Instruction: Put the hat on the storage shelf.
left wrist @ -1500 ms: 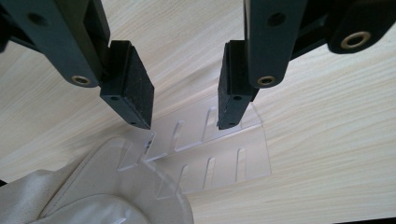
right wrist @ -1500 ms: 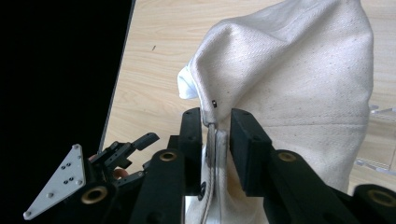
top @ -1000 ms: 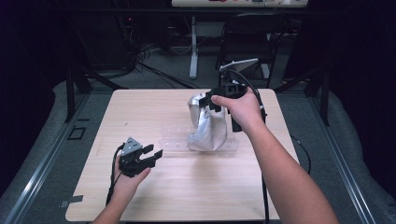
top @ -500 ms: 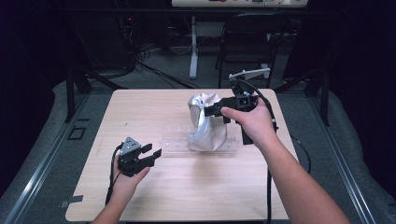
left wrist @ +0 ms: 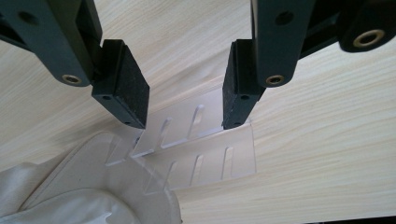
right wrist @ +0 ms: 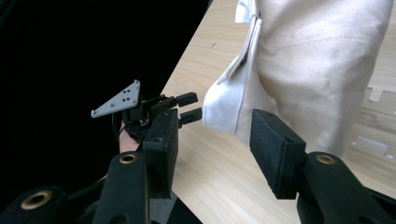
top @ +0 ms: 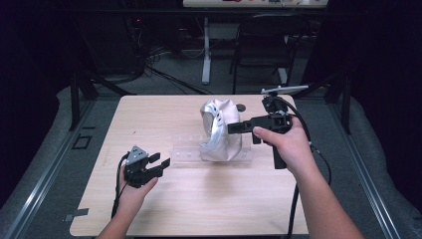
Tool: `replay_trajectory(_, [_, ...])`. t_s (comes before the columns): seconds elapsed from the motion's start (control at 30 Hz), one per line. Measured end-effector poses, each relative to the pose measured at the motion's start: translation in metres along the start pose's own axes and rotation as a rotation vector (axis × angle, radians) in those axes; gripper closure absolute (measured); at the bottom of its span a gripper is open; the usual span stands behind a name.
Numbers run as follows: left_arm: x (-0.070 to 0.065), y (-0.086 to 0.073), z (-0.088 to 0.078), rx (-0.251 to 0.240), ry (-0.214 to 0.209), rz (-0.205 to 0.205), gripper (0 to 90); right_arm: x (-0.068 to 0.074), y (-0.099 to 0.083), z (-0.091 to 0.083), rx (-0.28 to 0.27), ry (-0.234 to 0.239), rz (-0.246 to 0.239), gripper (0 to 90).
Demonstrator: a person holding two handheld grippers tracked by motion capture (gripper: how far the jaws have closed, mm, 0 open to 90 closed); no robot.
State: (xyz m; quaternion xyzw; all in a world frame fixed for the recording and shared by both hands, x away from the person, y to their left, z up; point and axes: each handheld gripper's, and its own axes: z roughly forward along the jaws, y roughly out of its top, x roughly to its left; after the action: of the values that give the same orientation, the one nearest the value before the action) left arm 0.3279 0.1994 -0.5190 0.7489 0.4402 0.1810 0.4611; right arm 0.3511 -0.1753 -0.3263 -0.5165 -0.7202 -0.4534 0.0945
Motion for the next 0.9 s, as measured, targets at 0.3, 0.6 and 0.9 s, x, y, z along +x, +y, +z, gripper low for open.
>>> replay_trajectory(0.3, [0.001,-0.001,0.001,0.008,0.004,0.000,51.6,-0.009,-0.026,-0.003,0.013,0.000,-0.023,52.1])
replay_trajectory(0.6, [0.003,-0.001,-0.001,0.002,0.014,-0.007,51.6,-0.015,-0.045,-0.001,-0.008,-0.006,-0.038,55.0])
replay_trajectory(0.9, [0.003,0.000,-0.002,0.006,0.028,0.006,51.6,-0.020,-0.066,0.007,-0.034,-0.025,-0.047,53.8])
